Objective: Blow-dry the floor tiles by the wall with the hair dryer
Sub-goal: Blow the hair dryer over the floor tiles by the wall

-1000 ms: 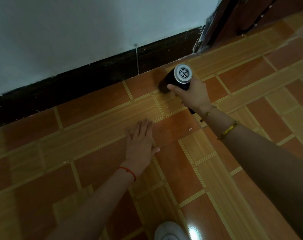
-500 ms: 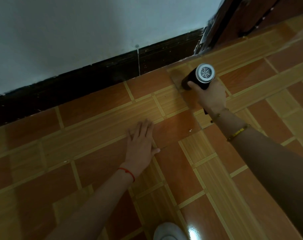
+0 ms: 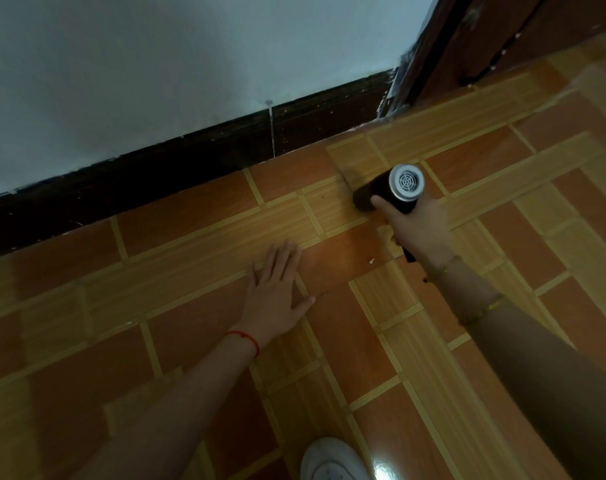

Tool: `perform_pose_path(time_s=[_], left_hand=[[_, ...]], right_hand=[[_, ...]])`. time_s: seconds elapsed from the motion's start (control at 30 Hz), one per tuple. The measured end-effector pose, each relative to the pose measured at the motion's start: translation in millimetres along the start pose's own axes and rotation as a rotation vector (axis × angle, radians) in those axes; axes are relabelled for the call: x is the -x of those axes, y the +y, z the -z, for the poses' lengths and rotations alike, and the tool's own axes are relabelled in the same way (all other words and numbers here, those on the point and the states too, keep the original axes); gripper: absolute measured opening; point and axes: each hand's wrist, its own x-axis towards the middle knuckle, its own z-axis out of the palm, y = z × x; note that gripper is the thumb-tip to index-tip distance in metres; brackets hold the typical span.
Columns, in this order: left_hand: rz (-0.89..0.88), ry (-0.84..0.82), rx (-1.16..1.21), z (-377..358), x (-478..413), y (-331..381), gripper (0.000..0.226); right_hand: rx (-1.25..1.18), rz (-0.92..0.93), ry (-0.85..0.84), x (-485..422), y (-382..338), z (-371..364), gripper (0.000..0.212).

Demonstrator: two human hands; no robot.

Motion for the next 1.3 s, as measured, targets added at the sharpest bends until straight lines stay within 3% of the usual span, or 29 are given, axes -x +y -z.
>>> perform_pose_path(time_s=[0.23, 0.43, 0.63, 0.8, 1.3], left_hand=[[0.01, -0.05, -0.037, 1, -1, -1, 0.097], [0.016, -0.065, -0.061, 3, -1, -1, 0.099], [0.017, -0.087, -0.05, 5, -2, -1, 0.1], [0.018, -0.105, -0.053, 6, -3, -2, 0.101], [0.007, -0.086, -0.054, 4, -4, -4, 0.1]], right_hand=[[0.107, 0.036, 0.003, 45, 25, 16, 0.064], [0.09, -0.017, -0.033, 69, 45, 31, 0.085], [0.111, 0.002, -0.069, 84, 52, 35, 0.072], [0.089, 0.02, -0.067, 88, 49, 35, 0.08], [0.068, -0.002, -0.058, 79, 46, 32, 0.064]])
